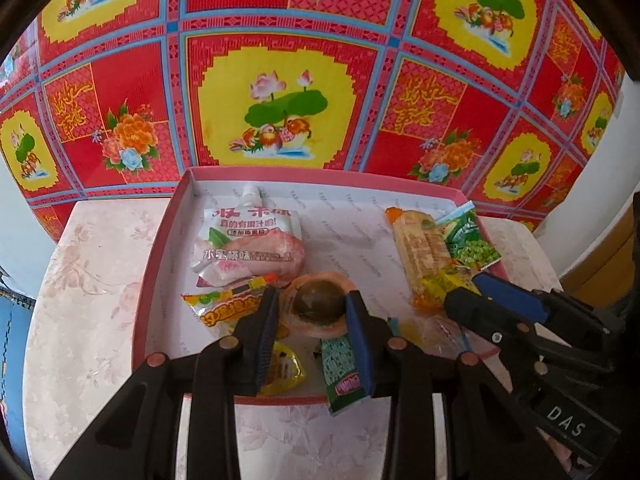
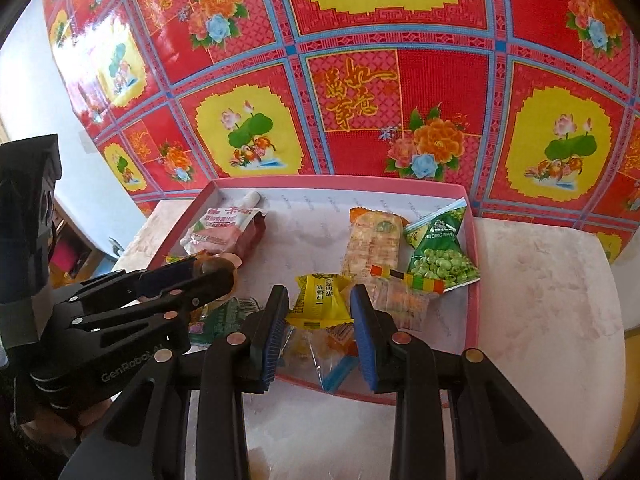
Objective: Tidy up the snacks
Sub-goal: 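Carry the brown candy with the left gripper while the right carries the yellow packet into the box, then open the left gripper releasing the brown candy while the right releases the yellow packet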
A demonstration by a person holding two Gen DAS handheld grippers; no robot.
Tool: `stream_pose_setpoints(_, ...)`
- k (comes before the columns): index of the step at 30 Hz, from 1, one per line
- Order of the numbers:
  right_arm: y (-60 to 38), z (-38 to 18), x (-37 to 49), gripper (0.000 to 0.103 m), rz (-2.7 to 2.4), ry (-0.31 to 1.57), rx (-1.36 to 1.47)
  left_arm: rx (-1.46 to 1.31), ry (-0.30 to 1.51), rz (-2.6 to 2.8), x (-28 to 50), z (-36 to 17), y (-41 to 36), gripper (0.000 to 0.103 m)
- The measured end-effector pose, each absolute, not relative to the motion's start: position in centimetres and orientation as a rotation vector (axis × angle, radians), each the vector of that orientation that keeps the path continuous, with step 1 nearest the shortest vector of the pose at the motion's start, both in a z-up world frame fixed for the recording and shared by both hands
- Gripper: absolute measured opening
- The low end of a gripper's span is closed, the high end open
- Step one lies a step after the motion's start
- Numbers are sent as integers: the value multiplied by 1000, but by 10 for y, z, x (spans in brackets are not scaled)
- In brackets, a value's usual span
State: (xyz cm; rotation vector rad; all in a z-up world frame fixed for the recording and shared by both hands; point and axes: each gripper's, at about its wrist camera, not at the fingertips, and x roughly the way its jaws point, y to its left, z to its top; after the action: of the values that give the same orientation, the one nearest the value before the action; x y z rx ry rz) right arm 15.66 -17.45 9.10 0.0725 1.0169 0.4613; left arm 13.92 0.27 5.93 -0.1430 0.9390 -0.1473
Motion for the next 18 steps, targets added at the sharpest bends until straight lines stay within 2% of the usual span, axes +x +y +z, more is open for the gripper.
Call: stream_pose_setpoints(18, -175, 80, 165, 33, 448, 1052, 95, -156, 964, -141, 151, 47, 3, 36)
